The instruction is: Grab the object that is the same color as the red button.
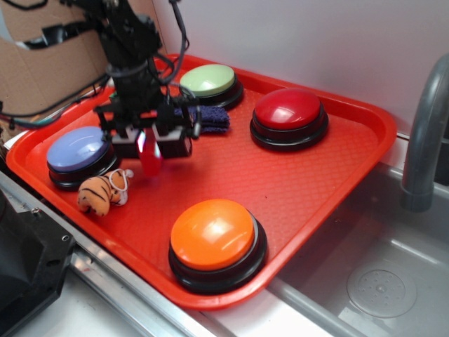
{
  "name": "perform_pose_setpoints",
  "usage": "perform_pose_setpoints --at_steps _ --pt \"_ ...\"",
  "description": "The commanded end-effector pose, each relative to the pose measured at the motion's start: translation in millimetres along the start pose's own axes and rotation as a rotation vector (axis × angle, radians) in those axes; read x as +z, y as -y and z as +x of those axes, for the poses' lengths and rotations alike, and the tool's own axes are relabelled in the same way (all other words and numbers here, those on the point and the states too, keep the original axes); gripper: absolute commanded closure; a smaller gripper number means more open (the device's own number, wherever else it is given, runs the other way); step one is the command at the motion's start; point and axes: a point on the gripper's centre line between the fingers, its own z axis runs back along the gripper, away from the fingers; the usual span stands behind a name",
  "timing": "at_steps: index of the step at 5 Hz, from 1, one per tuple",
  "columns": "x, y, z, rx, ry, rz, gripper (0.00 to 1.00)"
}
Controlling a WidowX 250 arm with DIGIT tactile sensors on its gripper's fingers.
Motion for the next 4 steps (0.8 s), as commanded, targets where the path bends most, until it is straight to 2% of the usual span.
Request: perform_pose_setpoints --at_steps 1,2,3,4 --pt "109 22 21 -0.398 0.095 -0.050 1.00" --pt "146 20 17 -0.560 0.114 -0.034 1.00" --pt "157 15 16 -0.574 0.118 -0.052 1.00" --pt "144 13 16 -0.611 0.100 0.005 1.00"
